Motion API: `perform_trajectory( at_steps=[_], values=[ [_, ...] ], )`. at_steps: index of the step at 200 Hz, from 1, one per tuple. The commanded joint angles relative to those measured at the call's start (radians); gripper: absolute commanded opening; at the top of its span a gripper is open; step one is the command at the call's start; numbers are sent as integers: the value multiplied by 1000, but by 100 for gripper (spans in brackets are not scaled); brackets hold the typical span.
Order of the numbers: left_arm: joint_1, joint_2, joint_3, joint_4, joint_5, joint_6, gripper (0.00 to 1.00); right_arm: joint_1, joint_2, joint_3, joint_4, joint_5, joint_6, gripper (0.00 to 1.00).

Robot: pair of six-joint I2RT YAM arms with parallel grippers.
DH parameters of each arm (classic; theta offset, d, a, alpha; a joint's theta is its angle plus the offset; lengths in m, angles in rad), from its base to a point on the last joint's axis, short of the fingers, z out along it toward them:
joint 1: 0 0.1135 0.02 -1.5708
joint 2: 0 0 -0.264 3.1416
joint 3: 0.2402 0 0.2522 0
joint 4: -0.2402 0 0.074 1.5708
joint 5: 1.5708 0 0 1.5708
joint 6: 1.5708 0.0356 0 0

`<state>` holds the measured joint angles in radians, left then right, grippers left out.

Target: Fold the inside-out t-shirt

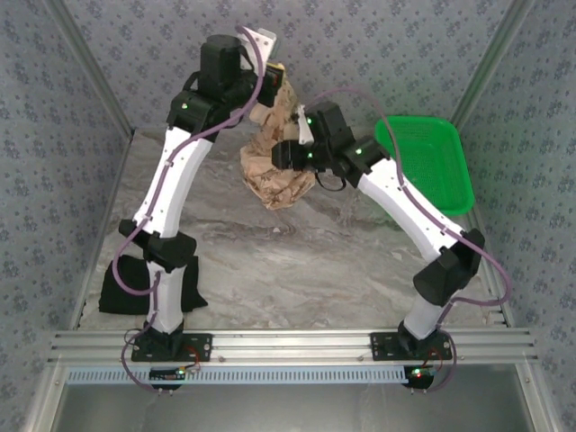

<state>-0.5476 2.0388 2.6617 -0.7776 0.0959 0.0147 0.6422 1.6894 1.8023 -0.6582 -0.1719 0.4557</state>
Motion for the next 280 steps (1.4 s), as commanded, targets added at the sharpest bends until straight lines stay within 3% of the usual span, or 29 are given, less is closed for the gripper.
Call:
perform_trajectory(
  at_steps=[1,24,52,62,86,133,166,207,249,280],
  values=[
    [-60,-73,3,-20,-11,97,0,9,-120,-103,125,41,-37,53],
    [-127,-113,-60,-41,13,196,0,54,-205,-204,157,132,-112,54],
    [-160,-208,-272,-3,31,346,0,27,-376,-372,209,125,-206,55],
    [-160,-239,-340,18,30,354,0,19,-434,-421,206,180,-217,62],
    [-160,-271,-390,27,6,312,0,0,-517,-501,202,234,-195,65],
    [-162,-338,-482,39,138,385,0,28,-527,-551,296,132,-261,65],
    [-162,-405,-586,54,219,506,0,10,-559,-547,315,22,-542,67],
    [-161,-460,-687,93,270,517,0,15,-580,-600,438,-55,-709,66],
    [-167,-456,-706,93,288,487,0,27,-555,-674,622,12,-692,67],
    [-174,-452,-738,72,288,486,0,30,-502,-647,659,87,-632,57]
  ],
)
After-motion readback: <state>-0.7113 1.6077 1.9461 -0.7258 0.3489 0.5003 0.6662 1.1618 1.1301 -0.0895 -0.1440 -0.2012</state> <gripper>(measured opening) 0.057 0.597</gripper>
